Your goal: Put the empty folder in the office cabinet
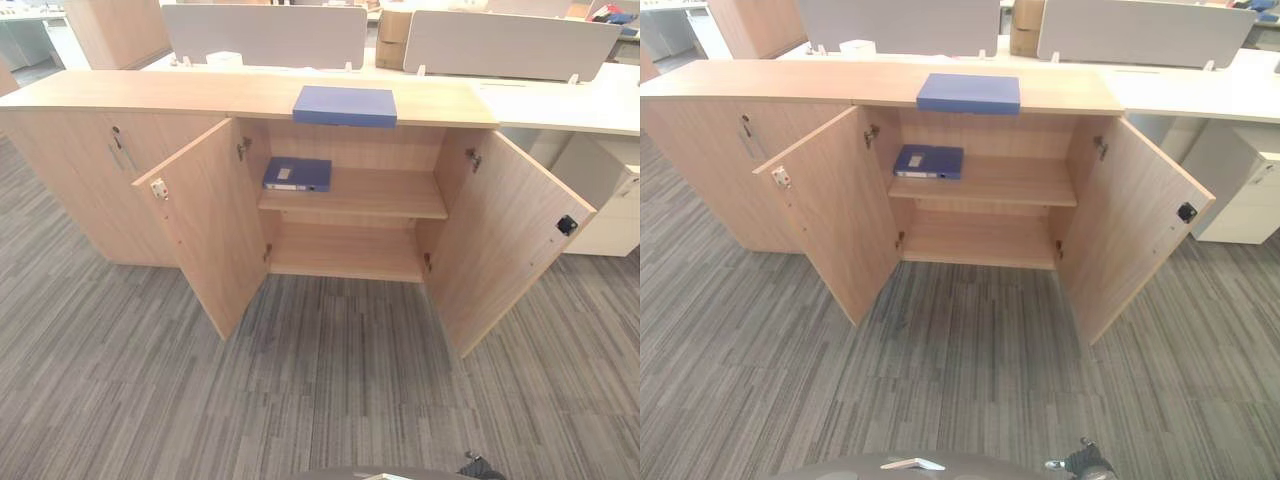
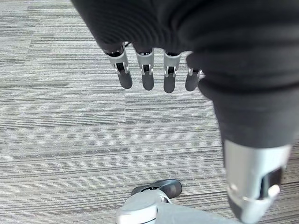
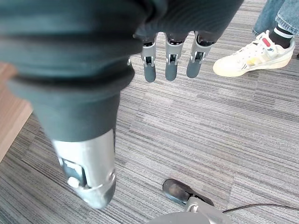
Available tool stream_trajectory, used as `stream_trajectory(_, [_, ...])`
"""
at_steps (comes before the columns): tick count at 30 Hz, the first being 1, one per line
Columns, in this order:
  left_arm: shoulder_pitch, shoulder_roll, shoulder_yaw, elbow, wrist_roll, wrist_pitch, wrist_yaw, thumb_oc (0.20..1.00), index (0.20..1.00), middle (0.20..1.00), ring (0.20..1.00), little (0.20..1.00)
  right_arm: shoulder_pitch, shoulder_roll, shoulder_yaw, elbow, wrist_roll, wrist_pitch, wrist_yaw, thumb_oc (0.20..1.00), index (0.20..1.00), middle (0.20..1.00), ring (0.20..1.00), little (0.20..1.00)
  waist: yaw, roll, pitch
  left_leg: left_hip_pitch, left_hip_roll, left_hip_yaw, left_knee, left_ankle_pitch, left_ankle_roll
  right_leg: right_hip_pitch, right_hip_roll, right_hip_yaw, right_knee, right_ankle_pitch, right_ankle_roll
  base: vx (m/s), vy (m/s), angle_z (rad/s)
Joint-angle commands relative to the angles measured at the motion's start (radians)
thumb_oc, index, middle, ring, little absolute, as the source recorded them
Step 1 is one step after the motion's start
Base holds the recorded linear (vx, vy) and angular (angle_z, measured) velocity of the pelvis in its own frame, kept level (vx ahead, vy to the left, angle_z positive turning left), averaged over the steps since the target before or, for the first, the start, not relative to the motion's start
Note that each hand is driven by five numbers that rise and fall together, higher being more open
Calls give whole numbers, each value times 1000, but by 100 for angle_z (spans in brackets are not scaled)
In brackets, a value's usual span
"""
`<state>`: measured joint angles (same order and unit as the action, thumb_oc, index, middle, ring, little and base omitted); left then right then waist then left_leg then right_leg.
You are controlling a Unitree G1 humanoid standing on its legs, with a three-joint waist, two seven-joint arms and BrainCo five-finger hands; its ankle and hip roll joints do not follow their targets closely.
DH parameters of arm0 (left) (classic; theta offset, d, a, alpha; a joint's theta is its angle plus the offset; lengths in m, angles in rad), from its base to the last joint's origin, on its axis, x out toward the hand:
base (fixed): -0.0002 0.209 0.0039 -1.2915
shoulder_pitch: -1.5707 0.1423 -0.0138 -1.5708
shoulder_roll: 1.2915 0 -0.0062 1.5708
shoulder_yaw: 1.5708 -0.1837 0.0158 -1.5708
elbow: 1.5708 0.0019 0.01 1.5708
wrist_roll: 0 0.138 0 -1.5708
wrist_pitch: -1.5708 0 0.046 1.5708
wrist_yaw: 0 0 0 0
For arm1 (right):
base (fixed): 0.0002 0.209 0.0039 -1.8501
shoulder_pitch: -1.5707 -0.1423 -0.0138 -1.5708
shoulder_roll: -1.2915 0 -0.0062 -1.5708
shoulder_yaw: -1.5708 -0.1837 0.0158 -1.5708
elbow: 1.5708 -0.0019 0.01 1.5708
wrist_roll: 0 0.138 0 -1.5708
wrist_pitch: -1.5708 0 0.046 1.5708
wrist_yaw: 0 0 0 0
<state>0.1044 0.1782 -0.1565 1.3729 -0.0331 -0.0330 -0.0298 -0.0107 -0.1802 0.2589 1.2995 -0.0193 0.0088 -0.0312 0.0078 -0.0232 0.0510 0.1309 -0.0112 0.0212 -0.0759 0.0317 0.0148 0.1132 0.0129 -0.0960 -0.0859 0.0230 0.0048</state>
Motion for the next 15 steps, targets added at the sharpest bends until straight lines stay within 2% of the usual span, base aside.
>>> stream_trajectory(1, [-59,25,4,77,5,5,1,1000,1000,1000,1000,1000,-72,-44,27,56,-13,9,-2,1000,1000,1000,1000,1000,-3,-26,-10,-30,8,-16,-11,-76,-48,-17,-44,-19,-1,-46,84,0,0,0])
stream_trajectory(15, [-68,34,-10,80,23,7,11,1000,1000,1000,1000,1000,-74,-44,32,60,-13,14,0,1000,1000,1000,1000,1000,-2,-22,2,-38,6,-25,-11,-73,-47,-22,-44,-24,-1,-46,82,0,0,0])
